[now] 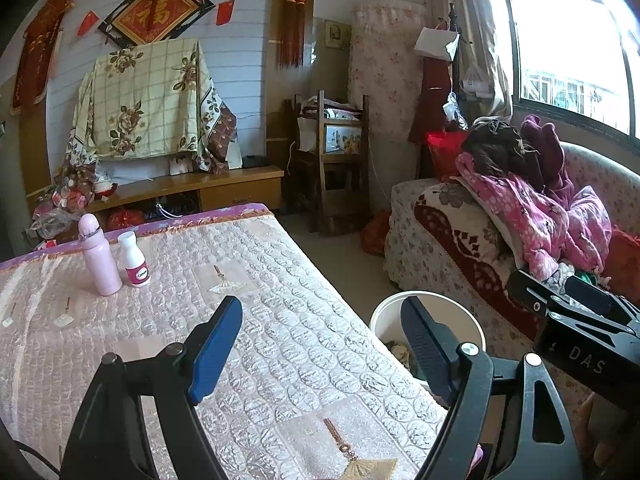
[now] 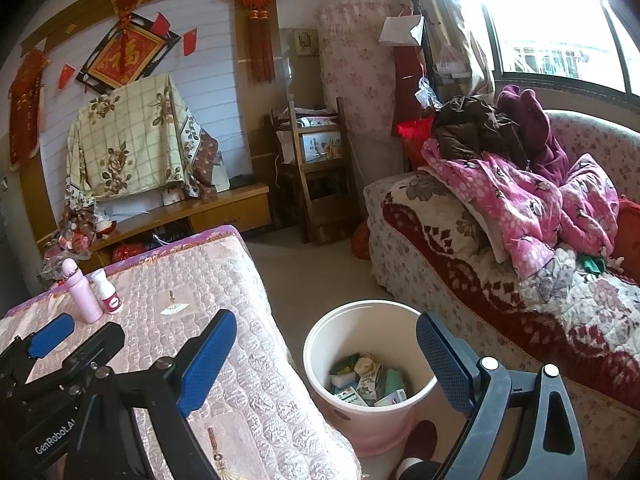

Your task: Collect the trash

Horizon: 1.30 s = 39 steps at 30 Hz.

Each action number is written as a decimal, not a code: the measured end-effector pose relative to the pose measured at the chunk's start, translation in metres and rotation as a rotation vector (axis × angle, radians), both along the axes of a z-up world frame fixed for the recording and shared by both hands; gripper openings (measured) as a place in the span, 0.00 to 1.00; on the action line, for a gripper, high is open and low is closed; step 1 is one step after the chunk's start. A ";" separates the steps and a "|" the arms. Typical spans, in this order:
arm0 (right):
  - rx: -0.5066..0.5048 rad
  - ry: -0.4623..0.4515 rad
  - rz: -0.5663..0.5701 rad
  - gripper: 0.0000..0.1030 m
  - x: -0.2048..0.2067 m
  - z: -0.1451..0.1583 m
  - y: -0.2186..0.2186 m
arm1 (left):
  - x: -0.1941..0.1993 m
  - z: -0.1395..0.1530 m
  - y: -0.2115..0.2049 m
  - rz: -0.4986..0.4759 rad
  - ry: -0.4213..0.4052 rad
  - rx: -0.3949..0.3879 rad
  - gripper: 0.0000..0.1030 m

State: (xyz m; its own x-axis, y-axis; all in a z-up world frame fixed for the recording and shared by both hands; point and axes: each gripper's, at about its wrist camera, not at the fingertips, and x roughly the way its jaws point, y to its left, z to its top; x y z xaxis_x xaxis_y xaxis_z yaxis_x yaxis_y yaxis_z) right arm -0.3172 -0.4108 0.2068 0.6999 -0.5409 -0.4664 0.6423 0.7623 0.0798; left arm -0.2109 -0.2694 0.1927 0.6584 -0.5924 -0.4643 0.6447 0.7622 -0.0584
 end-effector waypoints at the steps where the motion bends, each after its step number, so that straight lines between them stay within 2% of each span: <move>1: 0.002 0.000 0.001 0.91 0.000 0.000 0.000 | 0.000 0.000 0.000 0.001 0.002 -0.001 0.80; 39: 0.026 0.026 0.003 0.91 0.009 -0.015 -0.006 | 0.009 -0.019 -0.003 -0.001 0.036 0.021 0.80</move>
